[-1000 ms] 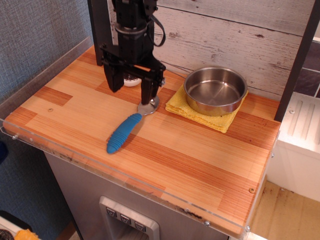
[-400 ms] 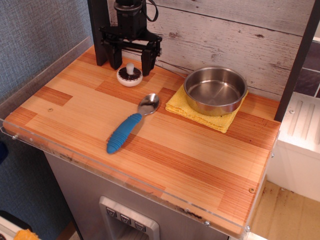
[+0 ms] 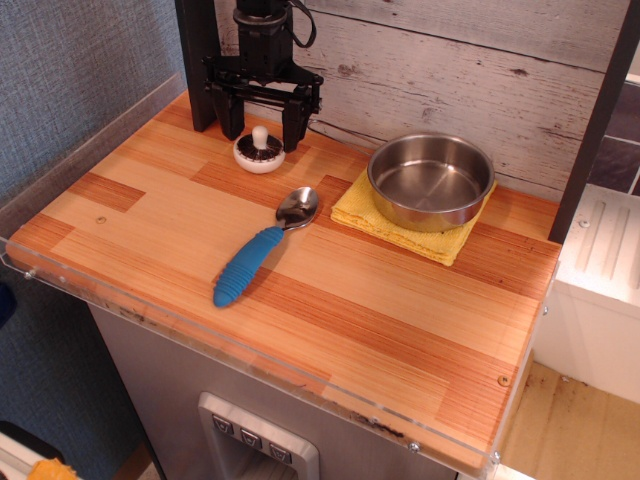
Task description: Move the mushroom to the front left table corner
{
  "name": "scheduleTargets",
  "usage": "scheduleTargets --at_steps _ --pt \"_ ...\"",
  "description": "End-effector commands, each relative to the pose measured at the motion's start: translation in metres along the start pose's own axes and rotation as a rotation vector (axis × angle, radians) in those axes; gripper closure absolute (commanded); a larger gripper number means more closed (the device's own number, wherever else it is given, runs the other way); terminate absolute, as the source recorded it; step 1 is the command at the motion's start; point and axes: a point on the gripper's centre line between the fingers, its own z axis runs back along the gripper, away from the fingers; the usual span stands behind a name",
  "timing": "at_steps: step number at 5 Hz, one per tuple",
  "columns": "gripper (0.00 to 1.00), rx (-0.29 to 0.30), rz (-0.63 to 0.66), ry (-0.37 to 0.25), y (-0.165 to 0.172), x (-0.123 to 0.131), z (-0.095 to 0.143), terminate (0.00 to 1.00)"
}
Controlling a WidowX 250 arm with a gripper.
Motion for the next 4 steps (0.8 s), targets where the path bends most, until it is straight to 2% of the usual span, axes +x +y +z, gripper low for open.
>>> scheduleTargets --at_steps 1,3,4 --pt "1.00 0.017 -0.010 -0.031 0.005 0.004 0.011 0.00" --pt "1.00 0.012 -0.023 -0.021 0.005 0.001 0.012 0.00" --pt "1.00 0.011 -0.003 -0.050 0.012 -0.007 0.026 0.00"
